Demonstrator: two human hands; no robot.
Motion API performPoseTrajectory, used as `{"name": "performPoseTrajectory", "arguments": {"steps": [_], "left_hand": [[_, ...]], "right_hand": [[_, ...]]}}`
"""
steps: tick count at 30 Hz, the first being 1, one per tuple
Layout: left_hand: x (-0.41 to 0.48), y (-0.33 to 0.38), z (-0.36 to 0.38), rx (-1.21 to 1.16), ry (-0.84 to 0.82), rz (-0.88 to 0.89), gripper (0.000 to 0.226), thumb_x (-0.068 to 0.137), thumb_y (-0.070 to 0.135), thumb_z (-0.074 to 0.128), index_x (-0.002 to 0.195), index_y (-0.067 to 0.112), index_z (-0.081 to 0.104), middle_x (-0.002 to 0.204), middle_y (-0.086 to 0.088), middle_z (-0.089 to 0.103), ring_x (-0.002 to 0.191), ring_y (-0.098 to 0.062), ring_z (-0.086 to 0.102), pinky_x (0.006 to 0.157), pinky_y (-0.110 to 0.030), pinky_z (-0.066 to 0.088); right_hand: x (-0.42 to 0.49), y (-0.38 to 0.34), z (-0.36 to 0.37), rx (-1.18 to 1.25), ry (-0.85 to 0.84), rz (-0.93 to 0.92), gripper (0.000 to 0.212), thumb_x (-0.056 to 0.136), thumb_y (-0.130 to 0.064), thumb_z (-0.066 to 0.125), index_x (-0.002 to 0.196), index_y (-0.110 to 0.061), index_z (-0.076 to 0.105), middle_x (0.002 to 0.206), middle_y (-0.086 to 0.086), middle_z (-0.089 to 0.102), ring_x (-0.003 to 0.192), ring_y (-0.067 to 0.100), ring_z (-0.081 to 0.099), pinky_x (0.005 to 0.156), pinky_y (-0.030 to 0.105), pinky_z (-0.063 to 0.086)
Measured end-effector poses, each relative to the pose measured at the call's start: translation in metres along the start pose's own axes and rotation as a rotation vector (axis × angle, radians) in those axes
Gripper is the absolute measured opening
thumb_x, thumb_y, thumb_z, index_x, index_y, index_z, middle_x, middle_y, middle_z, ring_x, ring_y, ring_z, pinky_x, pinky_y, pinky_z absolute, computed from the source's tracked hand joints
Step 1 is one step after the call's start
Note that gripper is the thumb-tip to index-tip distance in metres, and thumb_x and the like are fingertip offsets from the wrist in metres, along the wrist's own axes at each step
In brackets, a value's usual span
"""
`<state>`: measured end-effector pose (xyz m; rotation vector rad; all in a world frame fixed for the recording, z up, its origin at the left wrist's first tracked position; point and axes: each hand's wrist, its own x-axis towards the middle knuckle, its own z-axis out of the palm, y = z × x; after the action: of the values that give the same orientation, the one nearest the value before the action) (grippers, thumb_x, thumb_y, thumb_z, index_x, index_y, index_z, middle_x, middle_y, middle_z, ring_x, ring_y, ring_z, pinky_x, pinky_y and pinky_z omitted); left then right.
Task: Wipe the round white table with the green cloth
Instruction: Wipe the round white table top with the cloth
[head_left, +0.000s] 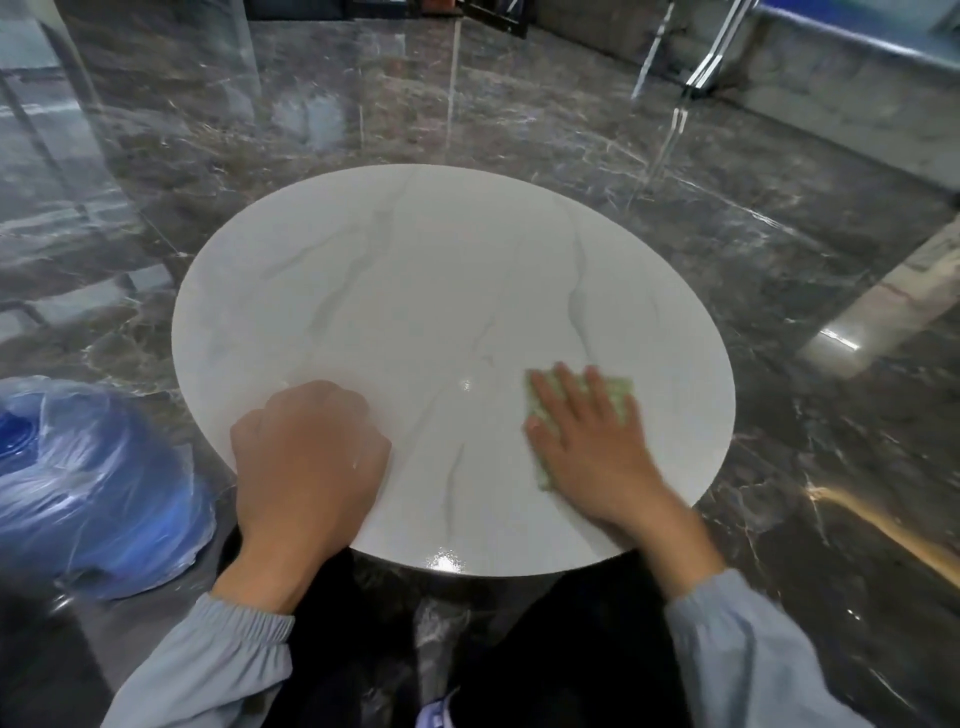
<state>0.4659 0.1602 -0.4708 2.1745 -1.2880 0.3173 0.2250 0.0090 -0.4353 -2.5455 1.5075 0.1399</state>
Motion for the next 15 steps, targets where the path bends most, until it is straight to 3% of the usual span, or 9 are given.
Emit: {"name": "performPoseTrajectory", "arguments": {"steps": [3, 6, 8, 11, 15], "left_hand": [[0.000, -0.001, -0.002, -0.012, -0.020, -0.007, 0.027, 0.088, 0.044, 0.053, 0.107, 0.030, 0.067, 0.116, 0.007, 0.062, 0.114, -0.023, 0.056, 0.098, -0.047, 0.035], [0.000, -0.001, -0.002, -0.009, -0.021, -0.005, 0.027, 0.087, 0.043, 0.055, 0.106, 0.030, 0.068, 0.115, 0.006, 0.063, 0.113, -0.025, 0.056, 0.096, -0.048, 0.035], [0.001, 0.000, -0.002, -0.005, -0.015, -0.005, 0.025, 0.087, 0.043, 0.056, 0.105, 0.030, 0.067, 0.114, 0.006, 0.063, 0.112, -0.024, 0.055, 0.095, -0.047, 0.035], [0.000, -0.001, -0.001, 0.003, -0.010, 0.000, 0.024, 0.088, 0.043, 0.056, 0.106, 0.030, 0.066, 0.113, 0.007, 0.061, 0.112, -0.023, 0.054, 0.095, -0.046, 0.034], [0.000, 0.000, -0.001, 0.023, -0.012, 0.001, 0.026, 0.088, 0.044, 0.054, 0.106, 0.030, 0.066, 0.113, 0.007, 0.061, 0.112, -0.024, 0.055, 0.094, -0.046, 0.033]], "right_hand": [[-0.042, -0.062, 0.021, -0.017, 0.018, -0.308, 0.061, 0.103, -0.063, 0.011, 0.160, -0.052, -0.009, 0.172, -0.017, -0.014, 0.156, 0.014, -0.027, 0.123, 0.051, -0.019], [-0.071, -0.058, 0.024, 0.067, -0.015, -0.466, 0.059, 0.103, -0.066, 0.016, 0.157, -0.061, -0.007, 0.170, -0.025, -0.011, 0.154, 0.005, -0.027, 0.120, 0.041, -0.025], [-0.068, -0.023, 0.016, 0.069, 0.027, -0.415, 0.058, 0.100, -0.070, 0.016, 0.152, -0.068, -0.008, 0.168, -0.030, -0.010, 0.154, 0.001, -0.023, 0.122, 0.037, -0.020], [-0.039, 0.047, -0.002, 0.026, 0.021, -0.160, 0.054, 0.097, -0.074, 0.009, 0.148, -0.073, -0.009, 0.167, -0.030, -0.010, 0.156, 0.004, -0.018, 0.126, 0.042, -0.009], [0.007, 0.112, -0.021, 0.046, -0.018, 0.169, 0.060, 0.102, -0.067, 0.013, 0.160, -0.056, -0.001, 0.173, -0.019, -0.006, 0.159, 0.011, -0.013, 0.127, 0.053, -0.005]]}}
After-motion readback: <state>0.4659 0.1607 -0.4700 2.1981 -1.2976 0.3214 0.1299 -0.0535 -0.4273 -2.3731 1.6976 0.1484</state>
